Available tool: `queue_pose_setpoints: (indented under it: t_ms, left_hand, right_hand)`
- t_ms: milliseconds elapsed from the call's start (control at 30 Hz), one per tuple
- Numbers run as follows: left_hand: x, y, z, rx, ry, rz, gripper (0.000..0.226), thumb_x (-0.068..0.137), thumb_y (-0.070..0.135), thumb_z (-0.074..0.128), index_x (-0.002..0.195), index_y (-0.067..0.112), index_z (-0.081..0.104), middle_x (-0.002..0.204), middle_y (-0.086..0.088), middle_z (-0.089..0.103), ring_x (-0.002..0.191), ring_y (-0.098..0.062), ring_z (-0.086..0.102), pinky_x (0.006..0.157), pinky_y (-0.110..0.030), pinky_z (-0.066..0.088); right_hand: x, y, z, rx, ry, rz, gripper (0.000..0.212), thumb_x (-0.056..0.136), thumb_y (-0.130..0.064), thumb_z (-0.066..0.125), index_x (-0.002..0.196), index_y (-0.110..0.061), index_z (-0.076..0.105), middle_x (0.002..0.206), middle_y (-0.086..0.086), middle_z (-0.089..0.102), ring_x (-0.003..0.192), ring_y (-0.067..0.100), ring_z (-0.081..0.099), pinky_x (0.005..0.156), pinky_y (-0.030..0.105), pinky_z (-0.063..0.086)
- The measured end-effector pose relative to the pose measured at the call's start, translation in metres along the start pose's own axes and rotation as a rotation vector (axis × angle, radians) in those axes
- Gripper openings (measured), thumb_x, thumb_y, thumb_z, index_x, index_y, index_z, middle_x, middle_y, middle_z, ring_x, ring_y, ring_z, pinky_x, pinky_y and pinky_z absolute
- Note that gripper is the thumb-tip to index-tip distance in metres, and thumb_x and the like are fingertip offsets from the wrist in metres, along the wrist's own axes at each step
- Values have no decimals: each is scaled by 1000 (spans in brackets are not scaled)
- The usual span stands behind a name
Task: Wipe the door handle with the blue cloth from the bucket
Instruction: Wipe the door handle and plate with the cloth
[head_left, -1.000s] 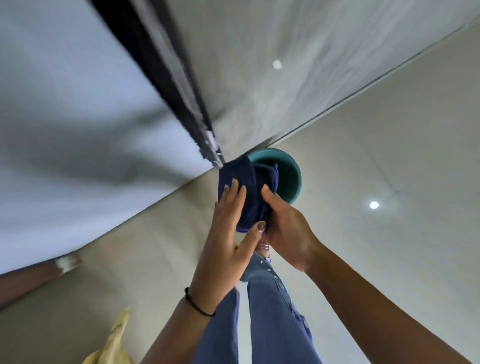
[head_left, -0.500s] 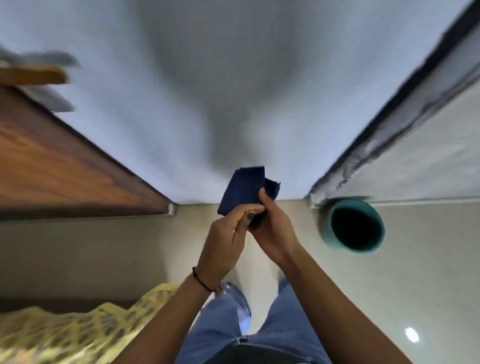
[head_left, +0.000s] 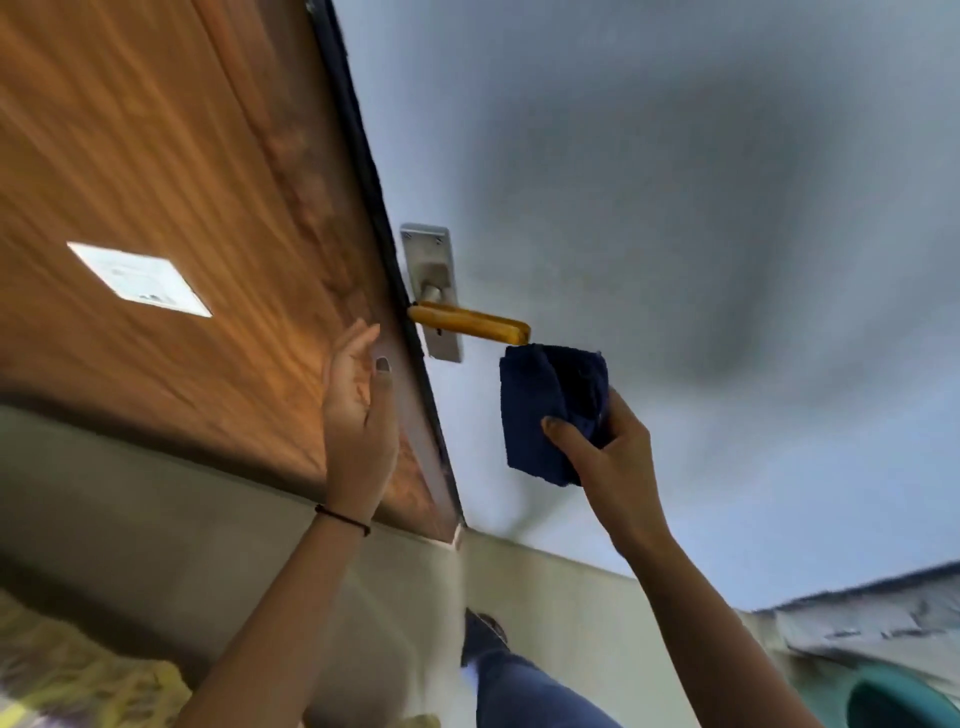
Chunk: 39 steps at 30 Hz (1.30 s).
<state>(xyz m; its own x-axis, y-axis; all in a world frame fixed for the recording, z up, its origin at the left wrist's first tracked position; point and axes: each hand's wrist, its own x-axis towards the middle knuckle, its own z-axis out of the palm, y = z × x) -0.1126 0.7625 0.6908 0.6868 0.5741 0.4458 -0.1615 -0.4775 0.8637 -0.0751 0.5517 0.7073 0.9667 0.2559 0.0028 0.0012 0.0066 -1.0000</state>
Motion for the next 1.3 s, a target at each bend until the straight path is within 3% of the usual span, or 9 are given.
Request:
queue_pose_setpoints:
  t_ms: [100, 200, 300, 367, 567, 733, 900, 1100, 1300]
  left_hand:
    - [37, -10, -8, 69, 80, 19, 38, 97, 7, 47, 134, 15, 44, 145, 5, 35, 136, -5, 33, 114, -41, 31]
    - [69, -22, -14, 145, 116, 150, 46, 93, 8, 51, 138, 3, 40, 154, -9, 20, 144, -22, 24, 117, -46, 25]
    - [92, -36, -14, 295, 96, 349, 57, 89, 4, 57, 140, 1, 32, 153, -19, 13, 145, -38, 13, 117, -59, 15]
    - [101, -48, -11, 383, 103, 448, 63, 88, 3, 60, 141, 1, 26, 151, -29, 14, 143, -43, 12, 119, -55, 8]
    - [125, -75, -15, 451, 68, 628, 72, 90, 16, 56, 145, 13, 9, 147, -26, 8, 146, -17, -11, 119, -46, -3]
    - [139, -90, -27, 532, -22, 806, 83, 93, 34, 50, 151, 22, -9, 156, 2, -27, 145, -15, -21, 118, -40, -12]
    - [144, -95, -31, 606, -39, 861, 76, 98, 42, 38, 150, 19, -12, 154, -2, -31, 143, -17, -26, 117, -39, -16]
    - [146, -98, -31, 607, -46, 870, 74, 98, 41, 37, 150, 17, -11, 154, -6, -31, 143, -21, -27, 116, -40, -17]
    - [145, -101, -31, 641, -35, 895, 75, 98, 40, 37, 150, 14, -10, 153, -10, -31, 143, -23, -28, 116, -42, -17]
  right_hand:
    - [29, -22, 28, -25, -51, -131, 42, 82, -3, 69, 113, -28, 54, 104, -1, 70, 90, 8, 69, 70, 20, 55]
    - [61, -31, 58, 4, -52, -155, 44, 87, -7, 65, 120, -24, 41, 101, 5, 70, 85, 8, 70, 64, 15, 53]
    - [81, -19, 84, -339, 115, -258, 41, 90, -10, 58, 124, -21, 37, 115, 1, 59, 90, 11, 63, 69, 17, 51]
    - [82, -7, 98, -591, 251, -338, 44, 89, -9, 54, 127, -24, 37, 130, 5, 48, 99, 22, 57, 84, 34, 50]
    - [82, 2, 117, -1038, 581, -384, 45, 90, -16, 49, 134, -26, 43, 149, 9, 30, 129, 30, 29, 105, 42, 24]
    - [86, 14, 135, -1236, 434, -536, 38, 87, -9, 49, 123, -9, 61, 128, 11, 62, 119, 29, 49, 100, 36, 32]
    - [91, 18, 172, -1377, 299, -438, 50, 89, -12, 55, 138, -12, 48, 141, 10, 52, 129, 31, 46, 110, 41, 31]
    - [94, 7, 148, -1461, 334, -379, 49, 78, -12, 63, 127, -12, 58, 123, 11, 62, 110, 32, 56, 93, 34, 33]
    - [93, 7, 166, -1450, 293, -373, 47, 80, -9, 55, 127, -9, 57, 123, 15, 62, 109, 35, 56, 96, 40, 38]
